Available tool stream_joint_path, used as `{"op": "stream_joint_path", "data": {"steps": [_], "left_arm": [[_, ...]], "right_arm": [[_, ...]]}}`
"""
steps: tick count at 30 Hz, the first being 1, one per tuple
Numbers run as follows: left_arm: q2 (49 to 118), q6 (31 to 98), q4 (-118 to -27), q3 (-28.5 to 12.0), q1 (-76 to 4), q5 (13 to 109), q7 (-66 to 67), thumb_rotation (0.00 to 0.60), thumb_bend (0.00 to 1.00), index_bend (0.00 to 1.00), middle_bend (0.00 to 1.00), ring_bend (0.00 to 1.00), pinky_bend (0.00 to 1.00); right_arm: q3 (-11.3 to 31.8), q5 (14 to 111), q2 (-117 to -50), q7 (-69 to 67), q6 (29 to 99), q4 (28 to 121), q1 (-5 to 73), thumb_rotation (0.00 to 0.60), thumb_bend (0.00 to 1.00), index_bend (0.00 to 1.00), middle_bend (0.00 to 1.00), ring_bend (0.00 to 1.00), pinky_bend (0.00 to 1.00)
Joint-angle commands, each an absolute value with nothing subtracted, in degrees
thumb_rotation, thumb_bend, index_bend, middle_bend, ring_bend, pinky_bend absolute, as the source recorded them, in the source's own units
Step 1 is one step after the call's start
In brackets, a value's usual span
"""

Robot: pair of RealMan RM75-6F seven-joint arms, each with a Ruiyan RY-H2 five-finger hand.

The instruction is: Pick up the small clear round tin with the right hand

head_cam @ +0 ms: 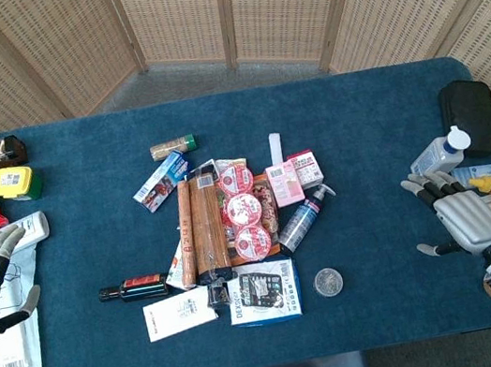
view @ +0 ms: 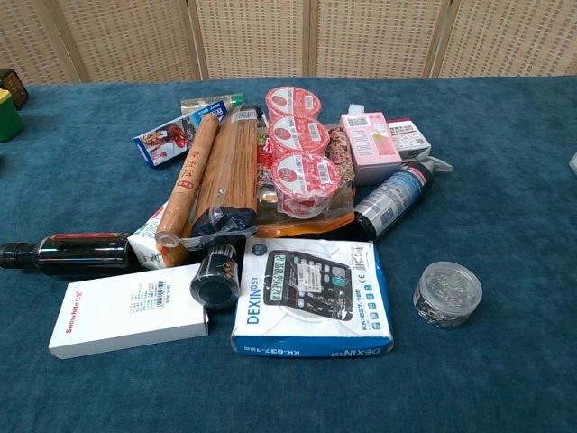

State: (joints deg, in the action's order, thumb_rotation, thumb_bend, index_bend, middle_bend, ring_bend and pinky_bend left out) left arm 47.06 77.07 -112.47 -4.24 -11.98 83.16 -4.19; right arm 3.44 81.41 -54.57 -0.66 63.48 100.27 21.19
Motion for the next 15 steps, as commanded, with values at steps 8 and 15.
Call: {"op": "stream_joint_path", "data": {"steps": [8, 15], "left_arm": [[46.63, 78.01, -112.58, -3.83, -11.29, 84.13, -4.50, 0.600, 0.45, 0.00, 0.00, 0.00, 0.00], [46.46, 78.08, -112.28, -4.16, -11.49, 84.33, -5.31, 0.600, 0.45, 0.00, 0.00, 0.00, 0.00]], "right_arm": [[2.79, 83.59, -54.54, -3.95, 63.61, 100.46, 20.95, 0.558, 0.06, 0.00, 0.00, 0.00, 0.00], [1.69, 86.71, -55.05, -3.11, 62.11, 101.34, 22.07, 0.561, 0.06, 0.00, 0.00, 0.00, 0.00]]}}
